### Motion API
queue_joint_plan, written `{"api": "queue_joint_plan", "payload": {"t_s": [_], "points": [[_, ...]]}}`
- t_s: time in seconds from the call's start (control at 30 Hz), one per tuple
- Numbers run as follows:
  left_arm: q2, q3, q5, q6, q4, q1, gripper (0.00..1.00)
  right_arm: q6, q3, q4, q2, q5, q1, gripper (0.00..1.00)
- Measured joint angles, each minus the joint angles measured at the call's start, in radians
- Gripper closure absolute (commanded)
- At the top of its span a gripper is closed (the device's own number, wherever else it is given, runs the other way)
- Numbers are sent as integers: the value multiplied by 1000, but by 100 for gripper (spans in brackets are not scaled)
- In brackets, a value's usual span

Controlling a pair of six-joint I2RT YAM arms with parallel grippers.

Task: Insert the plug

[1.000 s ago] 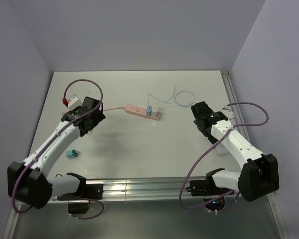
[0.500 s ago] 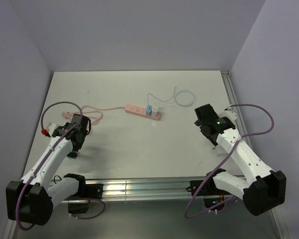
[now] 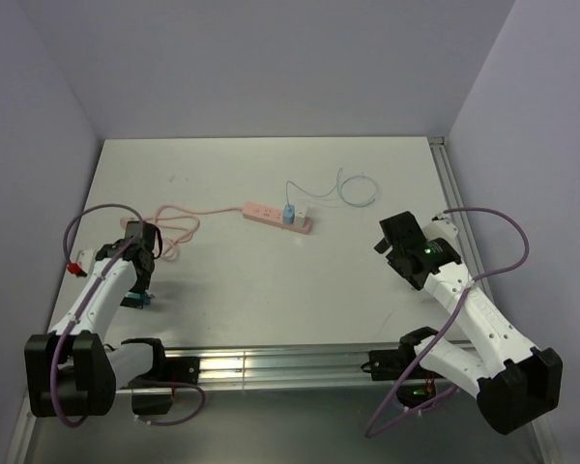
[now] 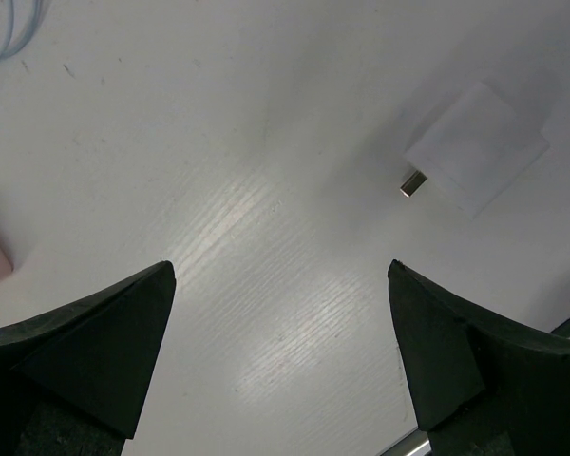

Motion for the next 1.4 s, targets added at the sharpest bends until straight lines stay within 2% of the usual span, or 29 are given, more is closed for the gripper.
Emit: {"api": "queue_joint_plan", "payload": {"t_s": [0.37, 0.57, 0.63, 0.77, 0.8, 0.9, 1.03, 1.13, 1.3, 1.4], "points": [[77, -75, 26, -43, 83, 7, 14, -21, 0, 12, -17, -37, 28, 0], [99, -98, 22, -82, 121, 7, 35, -26, 0, 17, -19, -51, 43, 0], [104, -103, 18, -93, 122, 7, 38, -26, 0, 17, -24, -55, 49, 1], [126, -104, 7, -121, 122, 7, 64, -38, 0, 23, -48, -68, 67, 1], [129, -104, 4, -126, 124, 8, 75, -47, 0, 28, -57, -77, 72, 1], [129, -104, -2, -126, 121, 8, 93, -89, 0, 53, -84, -110, 92, 1], [120, -96, -1, -111, 94, 8, 99, -144, 3, 85, -111, -151, 118, 1], [74, -65, 2, -88, 50, 8, 100, -175, 13, 99, -132, -175, 132, 1], [-109, 10, 27, -17, -10, 1, 100, -260, 37, 144, -192, -245, 149, 0], [-225, 71, 53, 97, -12, -48, 100, -323, 47, 187, -211, -335, 150, 0]]}}
